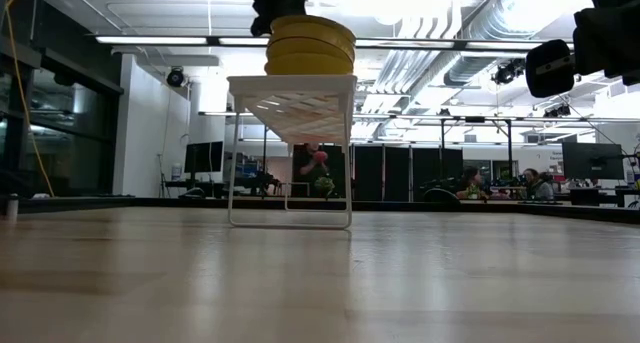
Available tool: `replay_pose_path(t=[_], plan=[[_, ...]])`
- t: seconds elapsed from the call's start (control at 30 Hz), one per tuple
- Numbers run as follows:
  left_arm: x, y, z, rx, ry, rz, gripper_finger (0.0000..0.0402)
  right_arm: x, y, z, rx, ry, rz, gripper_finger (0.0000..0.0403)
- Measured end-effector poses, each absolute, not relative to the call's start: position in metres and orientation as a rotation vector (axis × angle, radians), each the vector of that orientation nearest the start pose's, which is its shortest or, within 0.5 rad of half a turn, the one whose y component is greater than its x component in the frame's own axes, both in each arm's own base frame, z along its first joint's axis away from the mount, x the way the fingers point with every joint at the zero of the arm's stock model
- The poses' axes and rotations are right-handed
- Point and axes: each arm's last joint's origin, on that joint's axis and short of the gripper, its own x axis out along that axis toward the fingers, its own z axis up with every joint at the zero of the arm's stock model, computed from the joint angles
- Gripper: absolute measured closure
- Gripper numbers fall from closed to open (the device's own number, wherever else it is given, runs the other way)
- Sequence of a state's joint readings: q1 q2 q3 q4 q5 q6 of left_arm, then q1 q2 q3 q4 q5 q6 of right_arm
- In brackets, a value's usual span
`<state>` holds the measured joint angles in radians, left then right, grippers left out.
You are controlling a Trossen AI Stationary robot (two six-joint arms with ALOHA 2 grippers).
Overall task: Pick & Place Mini bowls
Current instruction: Stack the white and yellow bowl on the stacked white and yellow bowls on the shelf
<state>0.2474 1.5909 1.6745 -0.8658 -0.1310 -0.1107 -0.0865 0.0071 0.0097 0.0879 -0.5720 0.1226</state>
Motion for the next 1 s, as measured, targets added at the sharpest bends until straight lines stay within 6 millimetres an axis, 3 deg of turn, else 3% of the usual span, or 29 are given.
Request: replay_pose_path(t=[0.67, 1.0], plan=[[0.325, 0.074, 0.389, -0.175, 0.677, 0.336, 0.0284, 0.094, 0.008, 0.174, 0.090, -0.057, 0.490, 0.0402], [0.309, 0.074, 0.405, -0.128, 0.628, 0.465, 0.0284, 0.094, 0.008, 0.174, 0.091, -0.057, 0.490, 0.0402]])
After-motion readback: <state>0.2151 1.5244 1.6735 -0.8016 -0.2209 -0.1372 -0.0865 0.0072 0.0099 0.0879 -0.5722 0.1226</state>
